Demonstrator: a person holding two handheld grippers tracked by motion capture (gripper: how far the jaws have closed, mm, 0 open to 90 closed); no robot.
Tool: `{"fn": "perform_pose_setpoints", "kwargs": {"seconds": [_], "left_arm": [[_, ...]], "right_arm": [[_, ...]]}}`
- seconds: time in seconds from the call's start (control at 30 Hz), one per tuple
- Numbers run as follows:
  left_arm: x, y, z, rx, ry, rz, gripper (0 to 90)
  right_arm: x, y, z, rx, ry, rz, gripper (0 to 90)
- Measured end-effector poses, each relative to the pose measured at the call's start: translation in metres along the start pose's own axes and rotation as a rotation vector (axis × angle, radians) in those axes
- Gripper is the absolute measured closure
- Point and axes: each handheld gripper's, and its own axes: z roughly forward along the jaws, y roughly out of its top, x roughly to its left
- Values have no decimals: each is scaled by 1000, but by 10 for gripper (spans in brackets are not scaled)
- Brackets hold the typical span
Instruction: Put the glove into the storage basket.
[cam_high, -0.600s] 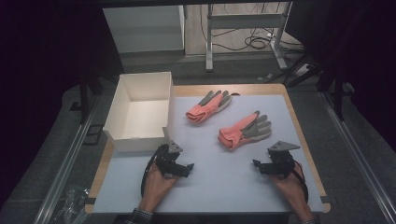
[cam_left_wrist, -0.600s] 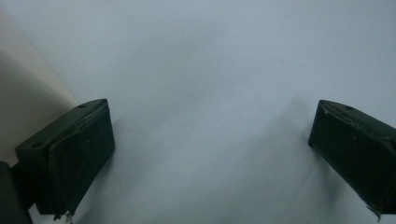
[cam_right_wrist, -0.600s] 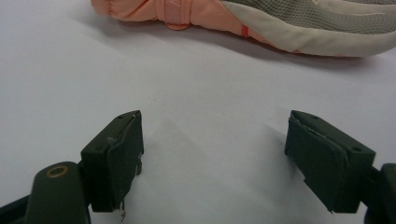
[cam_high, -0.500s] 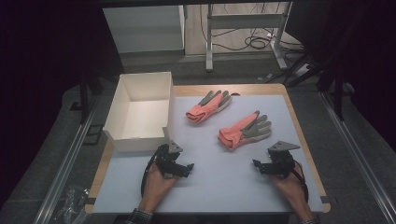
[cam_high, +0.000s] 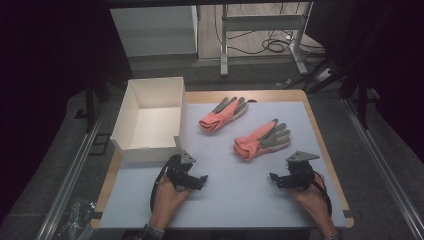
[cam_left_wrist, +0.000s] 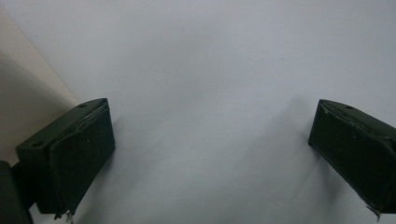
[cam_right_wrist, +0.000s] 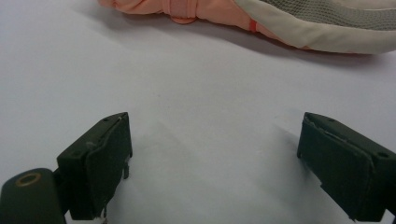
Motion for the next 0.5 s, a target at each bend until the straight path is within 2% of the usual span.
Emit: {"fn": "perform_pose_setpoints", "kwargs": {"seconds": [0.33, 0.5], "left_arm": [[1, 0, 0, -6, -2, 2, 5], [1, 0, 0, -5, -1, 3, 4]], "right_arm": [[0, 0, 0, 0, 0, 1, 107], [2, 0, -2, -2, -7, 9, 142]]}}
